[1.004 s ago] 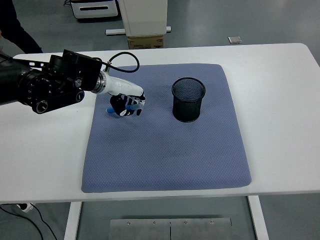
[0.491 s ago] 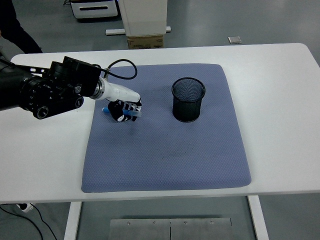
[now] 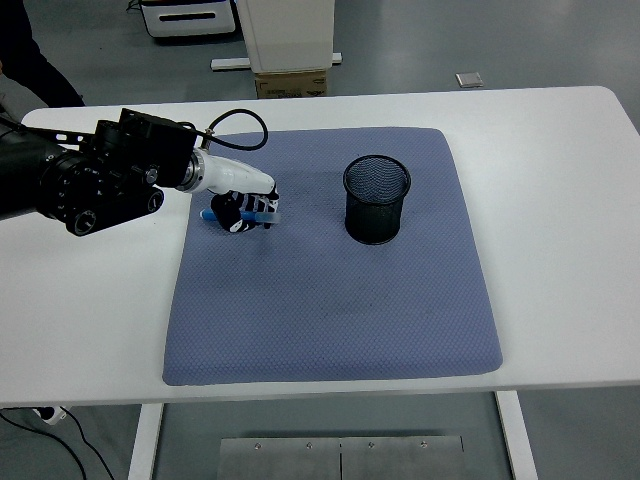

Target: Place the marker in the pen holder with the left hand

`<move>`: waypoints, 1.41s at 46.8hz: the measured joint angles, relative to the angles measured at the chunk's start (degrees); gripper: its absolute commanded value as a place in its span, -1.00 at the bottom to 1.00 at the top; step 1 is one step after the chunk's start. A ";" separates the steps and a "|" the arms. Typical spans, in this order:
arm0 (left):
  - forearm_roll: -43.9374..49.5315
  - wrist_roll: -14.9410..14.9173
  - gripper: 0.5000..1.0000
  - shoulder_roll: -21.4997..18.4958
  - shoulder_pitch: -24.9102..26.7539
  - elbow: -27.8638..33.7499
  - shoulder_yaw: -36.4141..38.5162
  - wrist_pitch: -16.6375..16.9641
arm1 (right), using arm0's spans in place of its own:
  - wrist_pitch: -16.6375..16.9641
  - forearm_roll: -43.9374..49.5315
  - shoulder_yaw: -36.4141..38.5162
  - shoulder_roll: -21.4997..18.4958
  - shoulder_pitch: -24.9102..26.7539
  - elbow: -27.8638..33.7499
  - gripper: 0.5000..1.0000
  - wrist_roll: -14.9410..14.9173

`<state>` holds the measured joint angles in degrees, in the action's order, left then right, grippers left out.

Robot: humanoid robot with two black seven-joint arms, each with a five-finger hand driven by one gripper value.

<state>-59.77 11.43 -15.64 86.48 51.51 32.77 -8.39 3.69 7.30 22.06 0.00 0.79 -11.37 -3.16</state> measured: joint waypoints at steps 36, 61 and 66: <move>-5.69 -0.09 -0.77 -0.10 -0.08 -0.05 0.80 1.29 | 0.00 0.00 0.00 0.00 0.01 -0.02 1.00 -0.01; -6.23 -0.18 -1.00 -0.22 -0.34 -0.05 1.60 1.88 | 0.00 0.00 0.00 0.00 0.01 0.04 1.00 0.00; -6.24 -0.18 -1.00 -0.28 -0.14 -0.20 1.55 1.88 | 0.00 0.00 0.00 0.00 0.00 0.00 1.00 0.00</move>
<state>-66.01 11.25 -15.91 86.34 51.31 34.33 -6.50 3.69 7.29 22.06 0.00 0.79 -11.37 -3.16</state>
